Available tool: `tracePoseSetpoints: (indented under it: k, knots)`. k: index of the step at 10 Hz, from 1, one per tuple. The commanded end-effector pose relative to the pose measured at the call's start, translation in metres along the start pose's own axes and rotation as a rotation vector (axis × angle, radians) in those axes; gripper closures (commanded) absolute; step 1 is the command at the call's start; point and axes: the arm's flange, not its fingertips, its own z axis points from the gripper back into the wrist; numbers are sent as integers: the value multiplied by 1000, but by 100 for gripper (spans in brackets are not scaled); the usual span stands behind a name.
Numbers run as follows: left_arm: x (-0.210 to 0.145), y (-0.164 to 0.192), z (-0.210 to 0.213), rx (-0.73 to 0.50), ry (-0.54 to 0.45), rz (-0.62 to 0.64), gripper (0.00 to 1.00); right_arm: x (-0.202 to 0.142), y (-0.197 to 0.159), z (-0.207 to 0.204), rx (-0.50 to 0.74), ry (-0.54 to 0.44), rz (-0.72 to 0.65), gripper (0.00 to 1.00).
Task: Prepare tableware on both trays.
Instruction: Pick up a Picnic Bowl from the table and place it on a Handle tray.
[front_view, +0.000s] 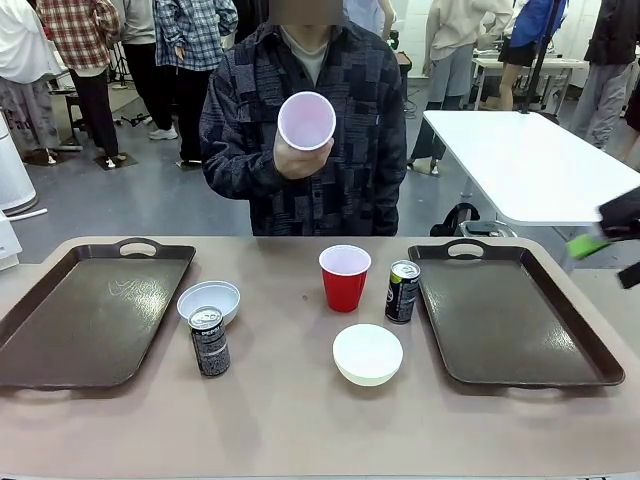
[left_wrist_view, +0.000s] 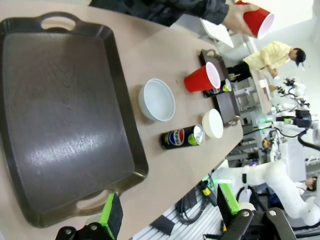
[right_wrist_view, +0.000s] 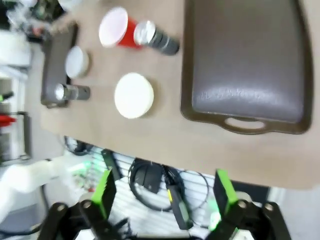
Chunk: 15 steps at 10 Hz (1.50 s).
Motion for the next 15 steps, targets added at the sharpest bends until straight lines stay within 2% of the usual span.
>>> tracePoseSetpoints:
  k: [1, 3, 5, 6, 7, 11, 13, 15]
  knots:
    - [0, 0, 2, -11, -11, 1, 0, 4, 45, -38, -156, 80, 30, 0]
    - [0, 0, 2, -11, -11, 1, 0, 4, 104, -93, -279, 118, 68, 0]
    - [0, 0, 2, -11, -11, 1, 0, -1, 129, -140, -328, 154, 68, 0]
    - [0, 0, 2, -11, -11, 1, 0, 1, 131, -151, -296, 199, 68, 0]
    - [0, 0, 2, -11, -11, 1, 0, -19, 123, -125, -290, 137, 96, 0]
    - [0, 0, 2, -11, -11, 1, 0, -12, 125, -132, -291, 149, 111, 0]
    - [0, 0, 2, -11, -11, 1, 0, 1, 137, -182, -323, 161, 119, 0]
    - [0, 0, 2, -11, -11, 1, 0, 21, 144, -232, -323, 152, 68, 0]
